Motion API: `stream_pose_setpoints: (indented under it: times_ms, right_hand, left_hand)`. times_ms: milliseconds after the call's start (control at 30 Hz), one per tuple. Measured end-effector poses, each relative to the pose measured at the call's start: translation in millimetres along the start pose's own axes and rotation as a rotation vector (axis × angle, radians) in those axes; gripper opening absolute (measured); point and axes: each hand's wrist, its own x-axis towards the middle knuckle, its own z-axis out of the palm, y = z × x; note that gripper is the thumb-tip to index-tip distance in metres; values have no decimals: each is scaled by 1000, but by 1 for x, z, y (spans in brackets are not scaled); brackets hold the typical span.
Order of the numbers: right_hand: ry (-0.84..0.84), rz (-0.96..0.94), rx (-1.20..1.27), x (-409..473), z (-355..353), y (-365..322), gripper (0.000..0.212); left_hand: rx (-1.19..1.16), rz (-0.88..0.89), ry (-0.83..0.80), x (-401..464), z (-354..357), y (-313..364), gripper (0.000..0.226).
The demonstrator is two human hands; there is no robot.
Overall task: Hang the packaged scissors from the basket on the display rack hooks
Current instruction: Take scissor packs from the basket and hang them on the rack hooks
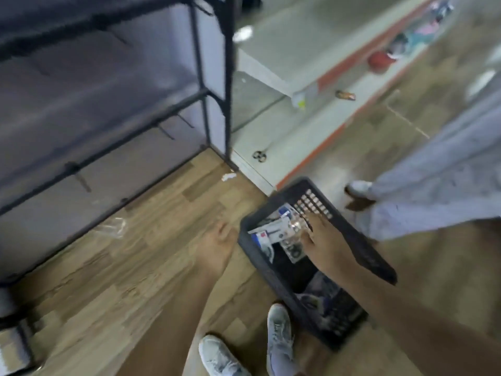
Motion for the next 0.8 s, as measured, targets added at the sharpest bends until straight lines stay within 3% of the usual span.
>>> stream_pose_setpoints:
  times_ms: [133,233,333,500,600,700,800]
  right_hand:
    - [-90,223,67,-31,34,97,44]
    - [-188,342,125,-49,60,153,41]
    - [-207,400,184,-52,76,194,47]
    - [-138,449,309,-25,82,233,45]
    - [-59,459,377,-3,79,242,48]
    - [-7,472,424,13,80,251,49]
    - [26,512,453,24,86,263,49]
  left_hand:
    - [116,-40,-123,1,87,-11,11]
    - [195,-114,-247,0,144,-21,33]
    - [201,-158,-314,6,186,-31,34]
    - [352,-118,-365,27,229,-36,31]
    - [394,-111,-333,44,242,-28,5]
    - [490,-105,-323,65,253,-22,27]
    - [547,-58,-344,86,266,-16,18]
